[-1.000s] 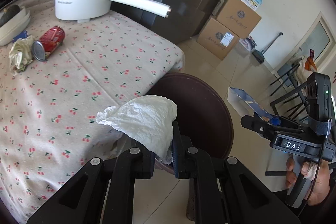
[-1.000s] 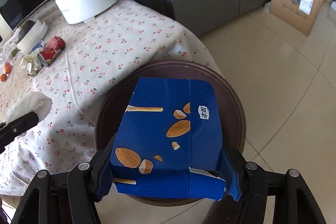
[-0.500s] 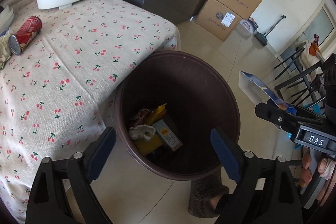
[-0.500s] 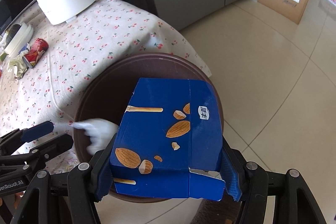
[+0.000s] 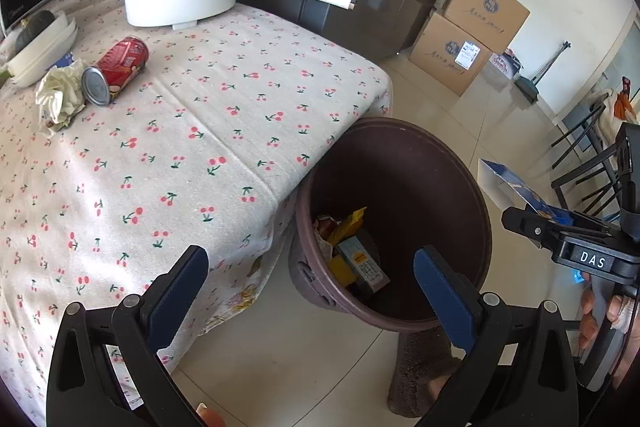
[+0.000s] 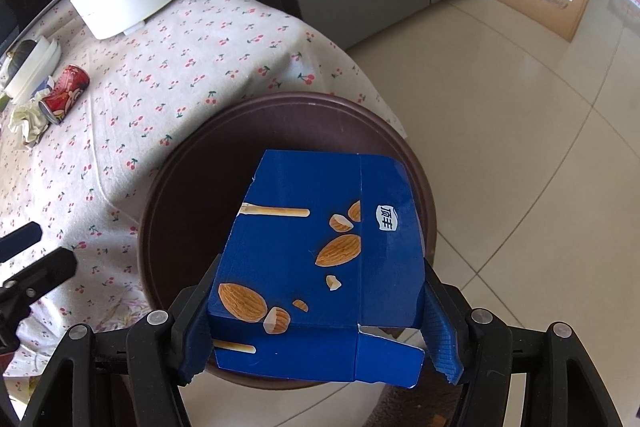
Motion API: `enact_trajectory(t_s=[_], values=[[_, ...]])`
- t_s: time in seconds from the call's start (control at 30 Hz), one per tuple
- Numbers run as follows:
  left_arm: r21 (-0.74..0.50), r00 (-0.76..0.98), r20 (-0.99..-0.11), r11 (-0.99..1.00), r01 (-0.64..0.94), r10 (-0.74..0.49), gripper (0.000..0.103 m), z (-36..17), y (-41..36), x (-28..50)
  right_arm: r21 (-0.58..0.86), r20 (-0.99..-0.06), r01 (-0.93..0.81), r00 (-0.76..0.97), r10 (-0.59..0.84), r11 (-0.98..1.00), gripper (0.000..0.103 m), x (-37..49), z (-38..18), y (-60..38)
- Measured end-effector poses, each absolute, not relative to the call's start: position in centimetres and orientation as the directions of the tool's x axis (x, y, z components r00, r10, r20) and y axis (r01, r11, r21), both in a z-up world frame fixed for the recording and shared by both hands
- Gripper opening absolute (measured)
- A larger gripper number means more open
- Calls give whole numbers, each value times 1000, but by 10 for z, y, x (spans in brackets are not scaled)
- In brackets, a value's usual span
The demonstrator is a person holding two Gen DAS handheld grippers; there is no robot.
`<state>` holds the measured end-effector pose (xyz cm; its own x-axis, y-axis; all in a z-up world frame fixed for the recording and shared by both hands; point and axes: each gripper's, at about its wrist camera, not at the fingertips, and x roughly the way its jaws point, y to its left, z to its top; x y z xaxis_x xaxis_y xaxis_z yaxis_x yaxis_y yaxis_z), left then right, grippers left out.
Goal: Collect trash
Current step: 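Carry the tissue and blue box over the bin and open both tools, then move the right tool to the crushed red can and grasp it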
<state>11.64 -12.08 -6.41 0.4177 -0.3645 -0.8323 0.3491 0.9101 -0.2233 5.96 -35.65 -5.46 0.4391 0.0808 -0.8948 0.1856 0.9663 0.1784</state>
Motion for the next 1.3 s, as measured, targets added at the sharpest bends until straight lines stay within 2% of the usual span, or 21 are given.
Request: enact_trajectory(t_s=[0.1, 0.13, 0.2, 0.43, 0.77, 1.3], values=[[-218, 425, -831, 914, 342, -358, 103, -60, -109, 114, 180, -899, 197, 431, 80, 964, 76, 64, -58, -355], [-219, 427, -831, 915, 339, -357, 103, -59, -105, 114, 179, -899, 202, 430, 77, 963, 83, 65, -59, -354], [-220, 432, -830, 918, 329, -354, 103, -57, -97, 114, 177, -899, 211, 433, 70, 961, 89, 67, -59, -352], [-228, 443, -830, 932, 282, -338, 103, -52, -69, 117, 195, -895, 209, 439, 86, 958, 95, 72, -55, -340], [-254, 484, -813, 945, 206, -324, 103, -41, -27, 115, 190, -885, 131, 453, 112, 973, 95, 85, -42, -299], [-295, 561, -791, 956, -2, -243, 103, -31, 75, 106, 204, -841, -33, 506, 192, 978, 96, 113, -14, -197]])
